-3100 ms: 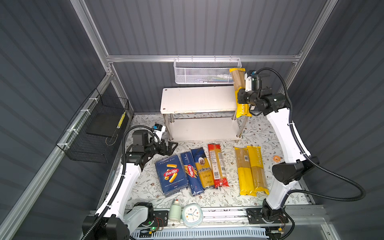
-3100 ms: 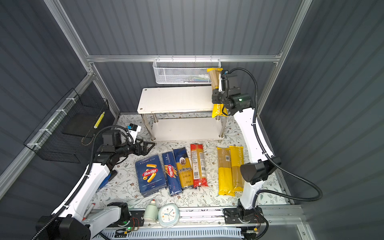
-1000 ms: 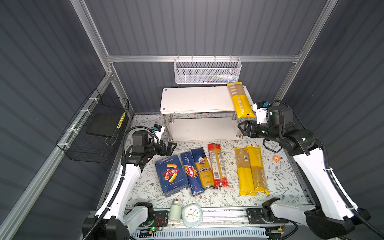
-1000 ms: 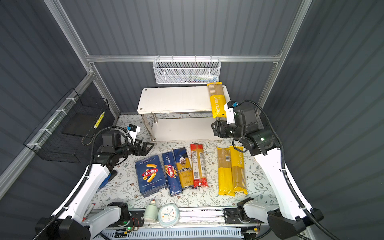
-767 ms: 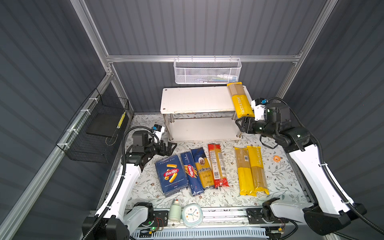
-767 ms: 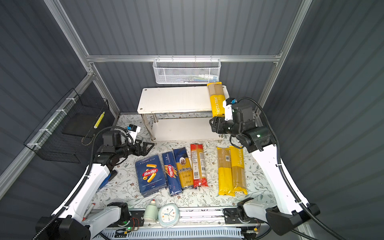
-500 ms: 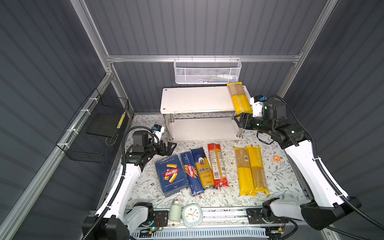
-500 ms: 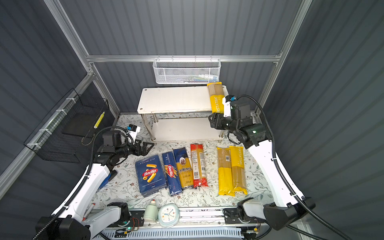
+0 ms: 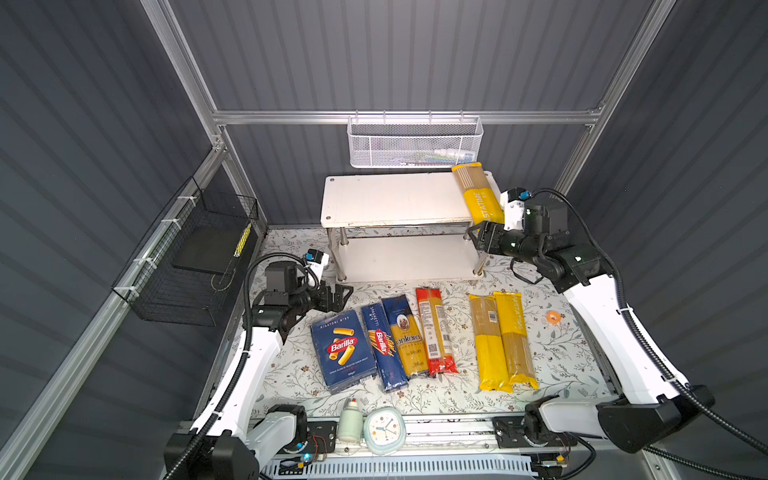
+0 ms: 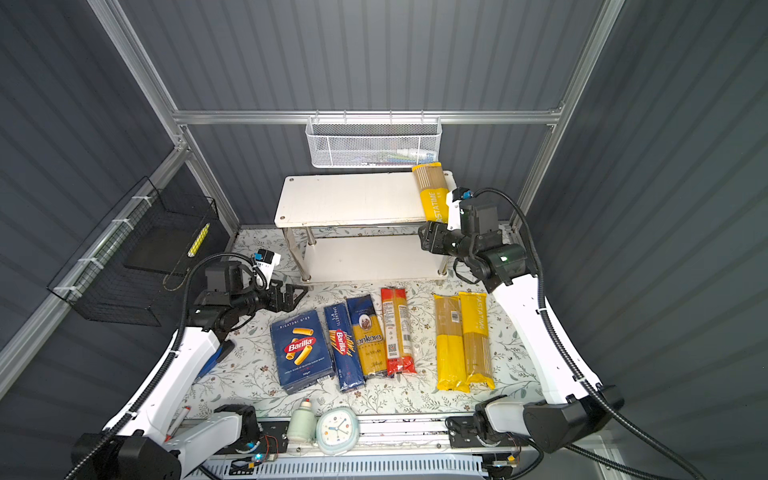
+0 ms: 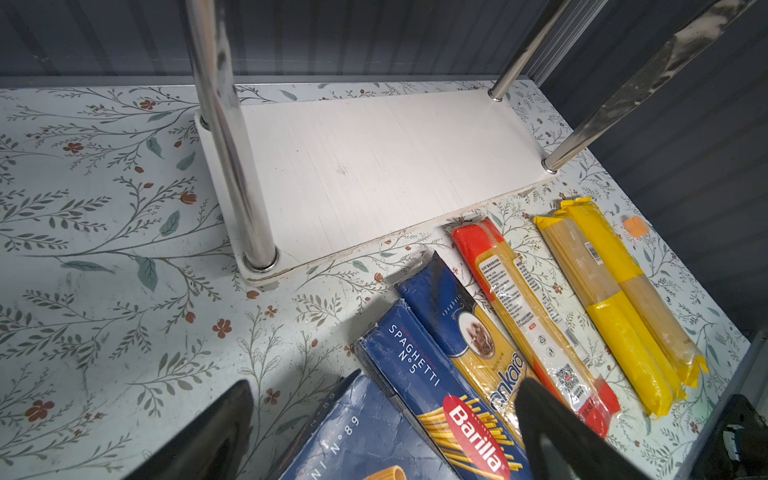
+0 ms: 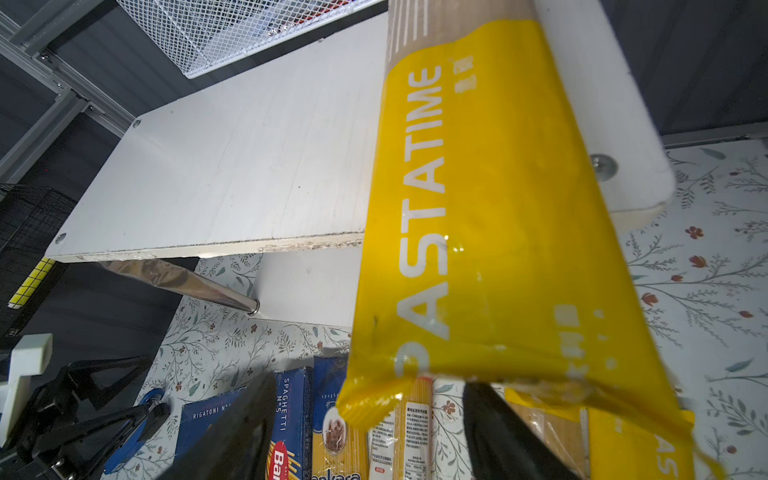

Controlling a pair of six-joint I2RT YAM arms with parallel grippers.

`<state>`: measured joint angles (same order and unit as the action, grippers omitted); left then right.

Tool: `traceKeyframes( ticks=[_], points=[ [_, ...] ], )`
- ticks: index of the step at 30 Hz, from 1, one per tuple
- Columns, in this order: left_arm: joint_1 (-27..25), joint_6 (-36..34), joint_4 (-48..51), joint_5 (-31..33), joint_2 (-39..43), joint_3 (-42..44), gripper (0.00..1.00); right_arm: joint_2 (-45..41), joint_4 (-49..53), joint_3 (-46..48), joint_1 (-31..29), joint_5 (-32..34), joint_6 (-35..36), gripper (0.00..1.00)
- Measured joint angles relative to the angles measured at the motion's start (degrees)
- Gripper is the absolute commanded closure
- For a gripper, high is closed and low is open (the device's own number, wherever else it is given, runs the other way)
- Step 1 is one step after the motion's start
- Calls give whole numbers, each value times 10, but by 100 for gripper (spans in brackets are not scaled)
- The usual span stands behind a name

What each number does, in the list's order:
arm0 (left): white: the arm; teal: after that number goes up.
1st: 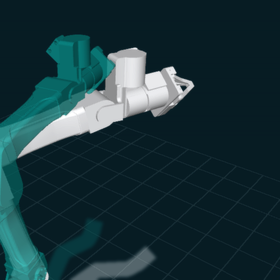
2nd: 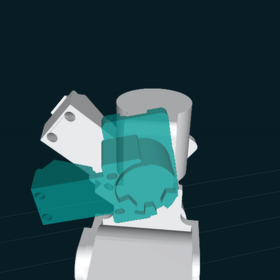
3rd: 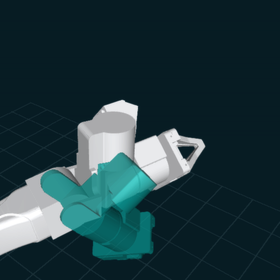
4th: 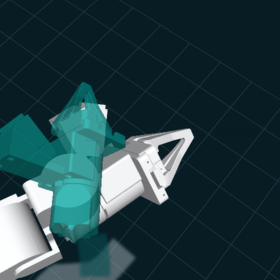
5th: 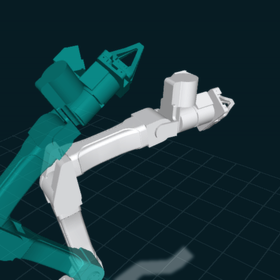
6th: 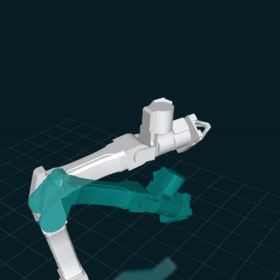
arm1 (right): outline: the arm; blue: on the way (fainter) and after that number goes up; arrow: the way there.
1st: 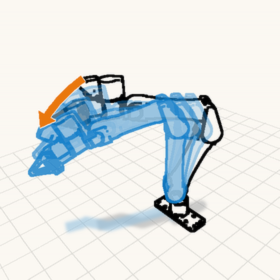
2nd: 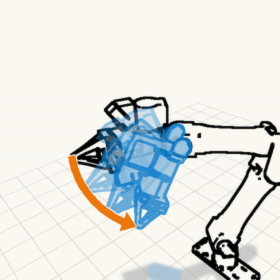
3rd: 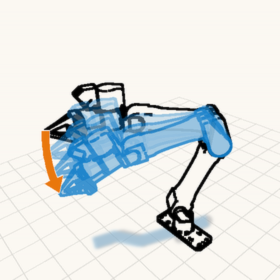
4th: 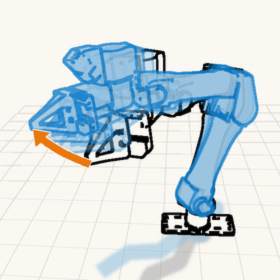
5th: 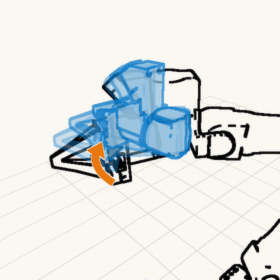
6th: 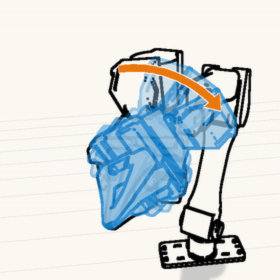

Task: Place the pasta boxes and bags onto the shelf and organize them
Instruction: 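Open the right gripper and release the bag lying on the top tier, then move the right gripper back over the red-and-yellow spaghetti bag on the table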

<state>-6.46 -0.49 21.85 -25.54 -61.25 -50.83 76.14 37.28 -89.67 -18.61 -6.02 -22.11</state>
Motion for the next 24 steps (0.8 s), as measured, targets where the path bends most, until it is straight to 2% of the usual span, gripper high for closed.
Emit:
traceKeyframes(
  ticks=[12,19,24],
  points=[
    [0,0,0,2,0,0,1,-31,31,5,6,2,11,21],
    [0,6,-19,3,0,6,1,-187,48,123,6,-14,34,22],
    [0,54,-80,10,8,49,1,-269,38,224,-19,-26,33,22]
  ],
)
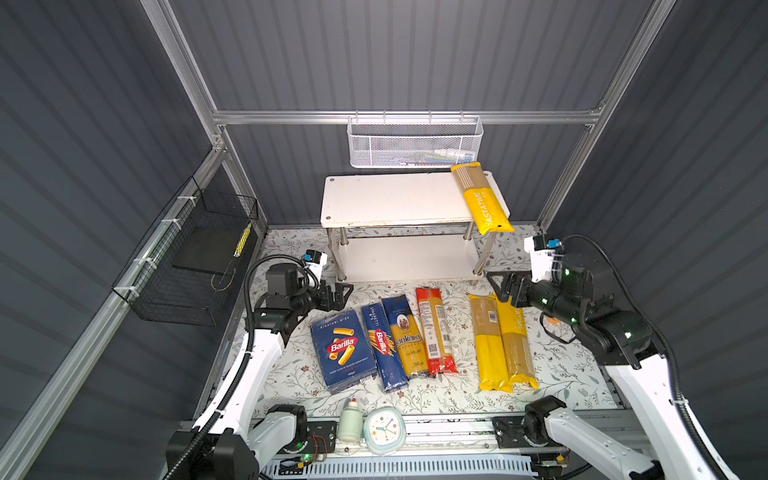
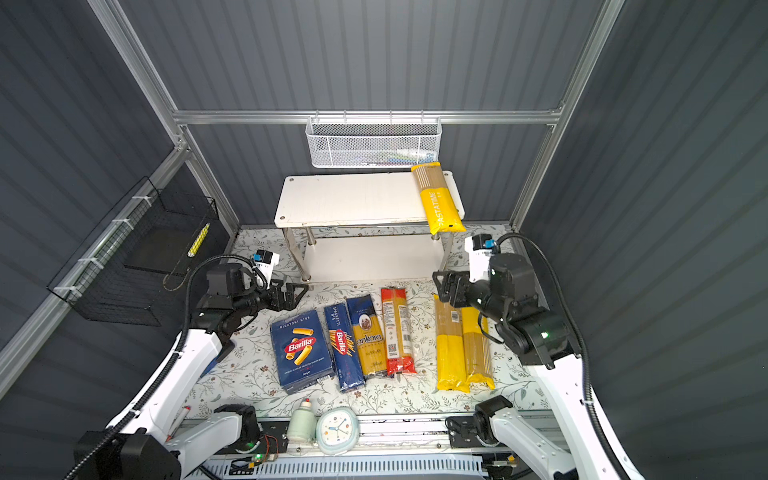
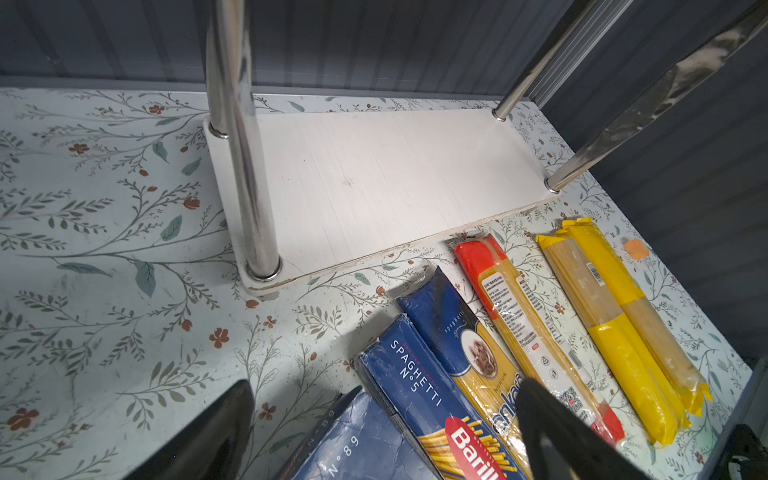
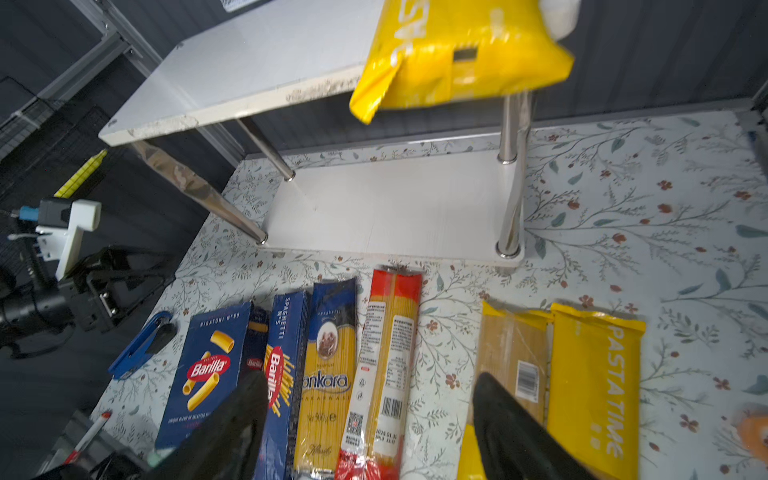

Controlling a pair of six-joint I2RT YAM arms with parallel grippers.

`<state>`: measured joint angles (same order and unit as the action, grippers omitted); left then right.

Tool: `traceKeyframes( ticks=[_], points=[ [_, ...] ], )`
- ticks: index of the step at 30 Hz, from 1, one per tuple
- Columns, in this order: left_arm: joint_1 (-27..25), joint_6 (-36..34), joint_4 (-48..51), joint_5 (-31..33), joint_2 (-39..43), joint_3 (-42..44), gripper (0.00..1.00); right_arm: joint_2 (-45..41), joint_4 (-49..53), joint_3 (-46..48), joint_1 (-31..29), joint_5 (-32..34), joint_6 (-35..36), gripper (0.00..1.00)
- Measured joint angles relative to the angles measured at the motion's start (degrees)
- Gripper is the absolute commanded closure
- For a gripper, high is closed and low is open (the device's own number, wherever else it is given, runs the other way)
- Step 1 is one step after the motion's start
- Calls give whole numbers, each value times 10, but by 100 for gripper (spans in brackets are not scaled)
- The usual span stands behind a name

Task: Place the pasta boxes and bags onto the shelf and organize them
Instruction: 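Move the right gripper back over the red-and-yellow spaghetti bag on the table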

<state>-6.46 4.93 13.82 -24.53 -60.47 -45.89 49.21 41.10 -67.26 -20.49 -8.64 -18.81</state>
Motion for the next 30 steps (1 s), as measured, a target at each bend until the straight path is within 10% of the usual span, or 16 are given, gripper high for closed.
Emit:
traceKeyframes(
  ticks=[13,30],
  points=[
    [0,93,-91,120,18,89,1,-18,-120,259,-119,31,-104,18],
    [0,43,-226,211,10,214,1,217,-202,238,-146,15,-138,13]
  ],
)
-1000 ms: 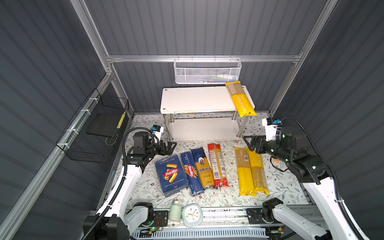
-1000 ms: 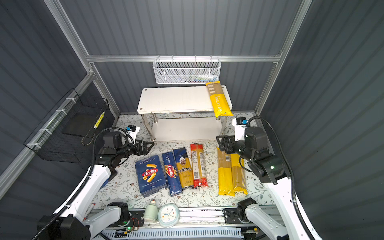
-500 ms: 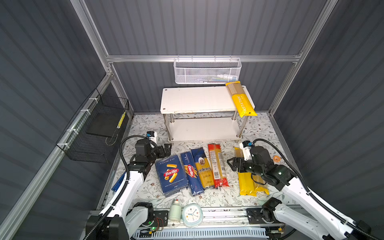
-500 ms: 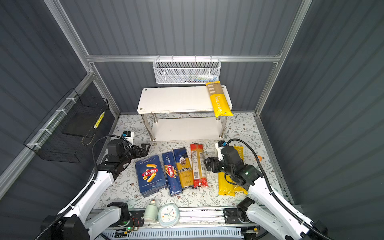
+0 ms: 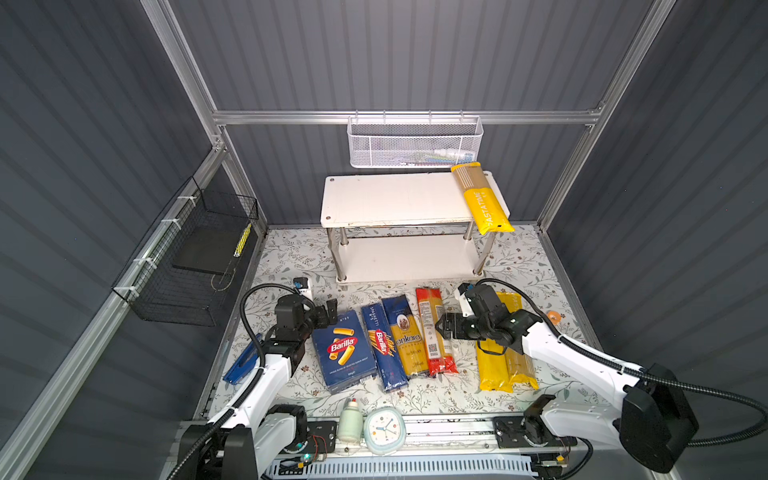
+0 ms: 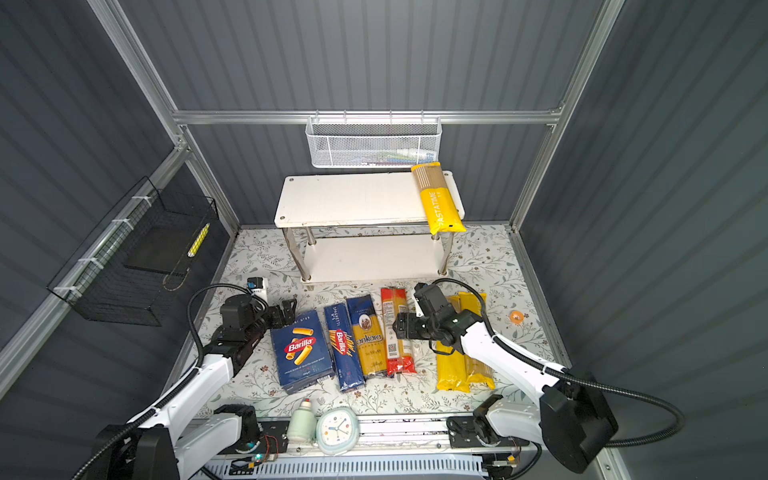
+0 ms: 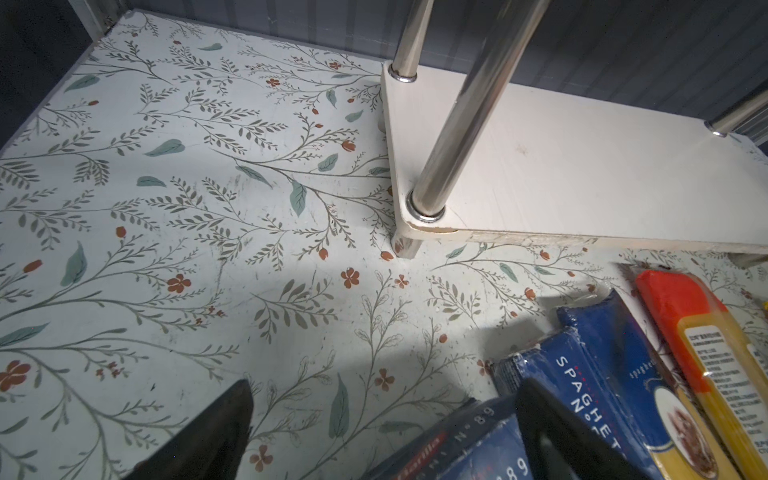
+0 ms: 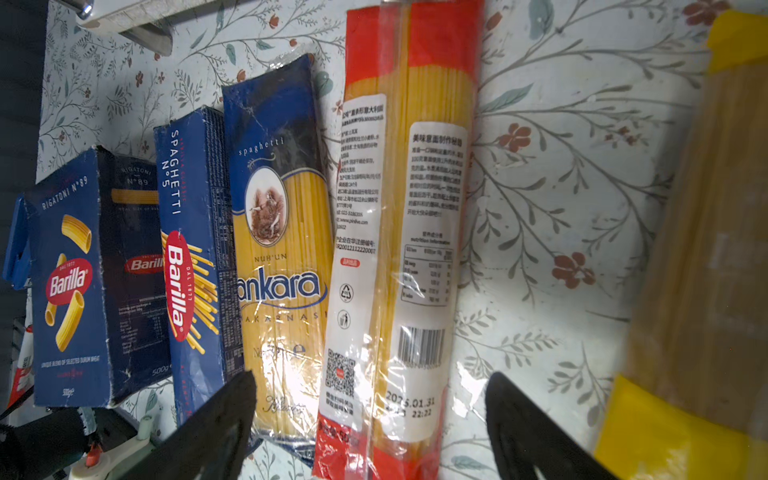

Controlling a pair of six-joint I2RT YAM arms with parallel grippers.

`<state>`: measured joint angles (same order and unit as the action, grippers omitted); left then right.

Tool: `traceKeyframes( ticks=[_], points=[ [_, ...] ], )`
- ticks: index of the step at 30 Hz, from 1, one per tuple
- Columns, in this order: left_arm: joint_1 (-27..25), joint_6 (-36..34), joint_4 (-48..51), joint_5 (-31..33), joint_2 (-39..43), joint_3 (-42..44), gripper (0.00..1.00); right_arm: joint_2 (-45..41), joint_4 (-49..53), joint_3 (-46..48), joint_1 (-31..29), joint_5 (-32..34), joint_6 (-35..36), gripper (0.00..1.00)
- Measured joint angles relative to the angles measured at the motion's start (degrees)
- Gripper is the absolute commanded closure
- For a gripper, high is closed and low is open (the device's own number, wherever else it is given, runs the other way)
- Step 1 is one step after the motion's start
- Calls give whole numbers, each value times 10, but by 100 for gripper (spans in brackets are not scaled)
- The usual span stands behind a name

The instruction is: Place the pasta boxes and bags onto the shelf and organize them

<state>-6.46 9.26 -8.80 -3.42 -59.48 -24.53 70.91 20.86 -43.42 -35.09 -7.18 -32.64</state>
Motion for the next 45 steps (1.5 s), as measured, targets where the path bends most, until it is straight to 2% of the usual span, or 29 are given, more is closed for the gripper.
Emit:
traceKeyframes(
  ticks=[6,15,22,26,31,45],
  points=[
    [0,-27,-31,-13,-39,0,1,53,16,-63,-24,43,-17,11],
    [0,-35,-65,-67,-21,3,1,125,40,-103,-34,69,-9,9],
    [0,-47,-54,-67,-12,7,1,168,41,-132,-48,87,-7,7],
    [0,-47,-56,-76,7,13,1,178,42,-132,-56,93,-8,5],
    [0,-48,-56,-101,-8,13,1,173,32,-116,-59,111,-8,3],
    [0,-48,-54,-116,-18,13,1,177,30,-94,-59,128,15,1]
  ],
)
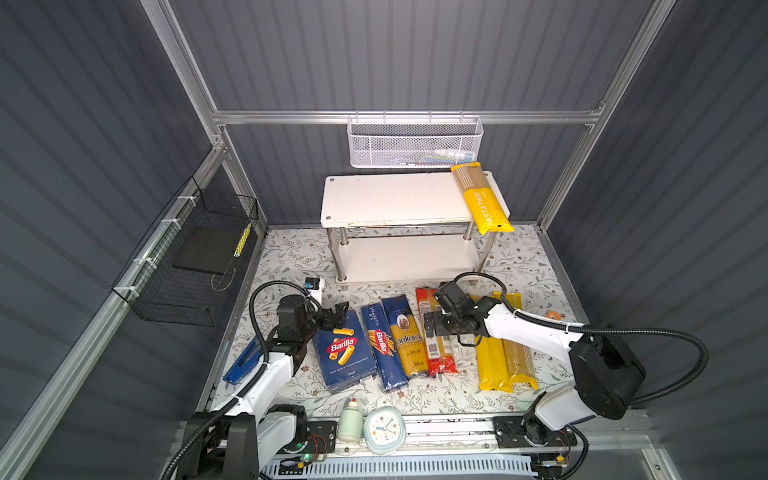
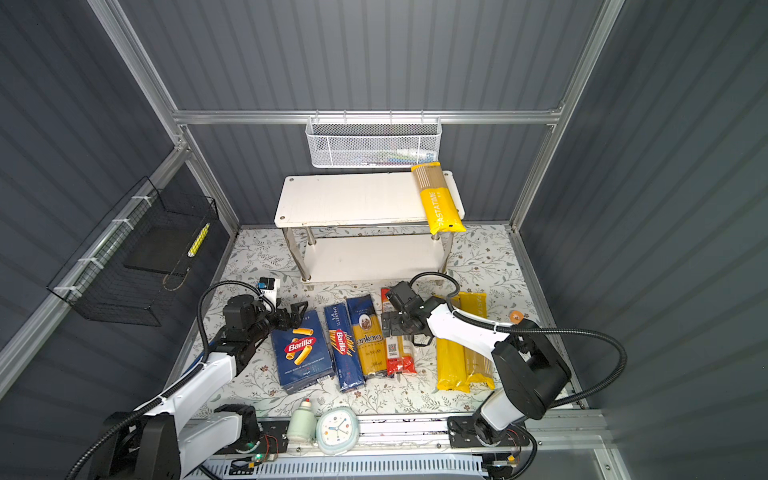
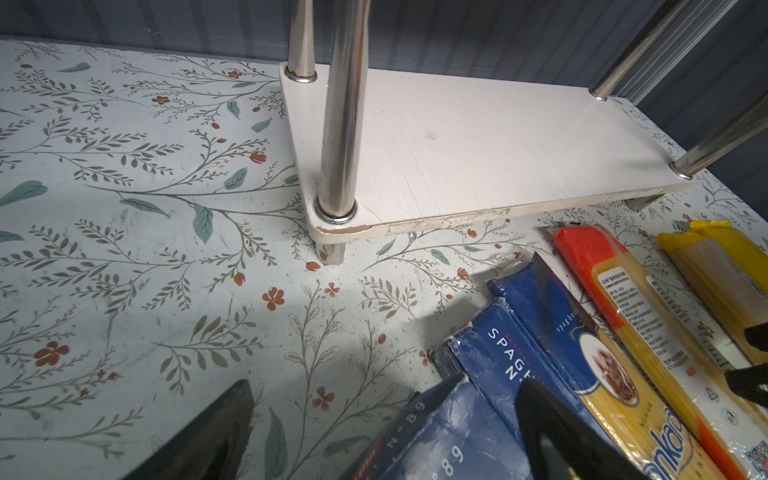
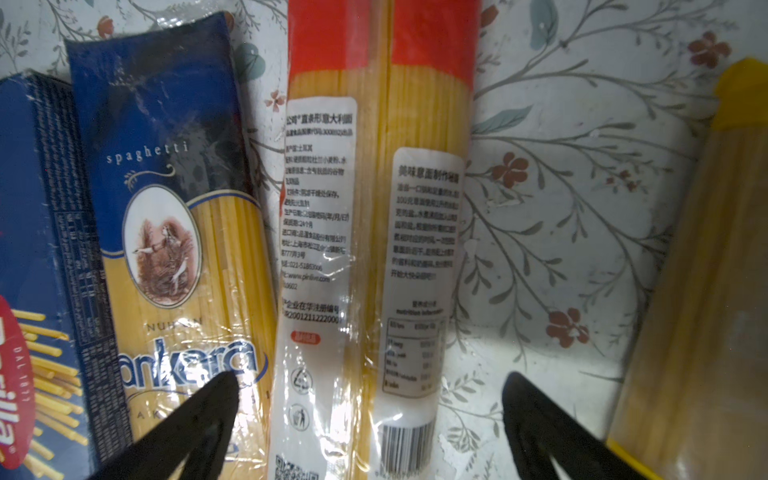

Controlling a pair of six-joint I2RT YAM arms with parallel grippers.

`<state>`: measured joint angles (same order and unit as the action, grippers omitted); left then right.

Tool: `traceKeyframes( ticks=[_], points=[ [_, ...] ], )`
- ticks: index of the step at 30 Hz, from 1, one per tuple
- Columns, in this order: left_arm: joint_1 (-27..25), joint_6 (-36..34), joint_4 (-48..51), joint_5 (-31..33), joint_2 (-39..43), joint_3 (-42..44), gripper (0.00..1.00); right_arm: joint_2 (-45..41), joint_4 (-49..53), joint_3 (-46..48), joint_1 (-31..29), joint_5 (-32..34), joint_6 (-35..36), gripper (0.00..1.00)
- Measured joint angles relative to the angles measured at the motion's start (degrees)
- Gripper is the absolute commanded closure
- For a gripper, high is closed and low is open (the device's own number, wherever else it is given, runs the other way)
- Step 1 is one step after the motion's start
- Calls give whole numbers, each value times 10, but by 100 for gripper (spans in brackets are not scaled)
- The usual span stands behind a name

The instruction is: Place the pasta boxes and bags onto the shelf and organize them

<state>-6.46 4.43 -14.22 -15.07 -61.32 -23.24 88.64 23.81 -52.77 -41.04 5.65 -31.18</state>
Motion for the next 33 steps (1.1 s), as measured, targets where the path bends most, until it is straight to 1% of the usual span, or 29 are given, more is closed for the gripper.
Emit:
traceKeyframes(
  ticks=[6,18,25,33],
  points=[
    [0,0,0,0,0,0,1,32,7,-12,-2,0,6,1],
    [0,0,0,-7,-9,-2,1,69,16,-28,-18,12,3,1],
    [0,0,0,-17,-14,-3,1,69,13,-24,-18,19,1,1],
    [0,0,0,-22,-16,-3,1,40,19,6,-17,27,2,1]
  ],
)
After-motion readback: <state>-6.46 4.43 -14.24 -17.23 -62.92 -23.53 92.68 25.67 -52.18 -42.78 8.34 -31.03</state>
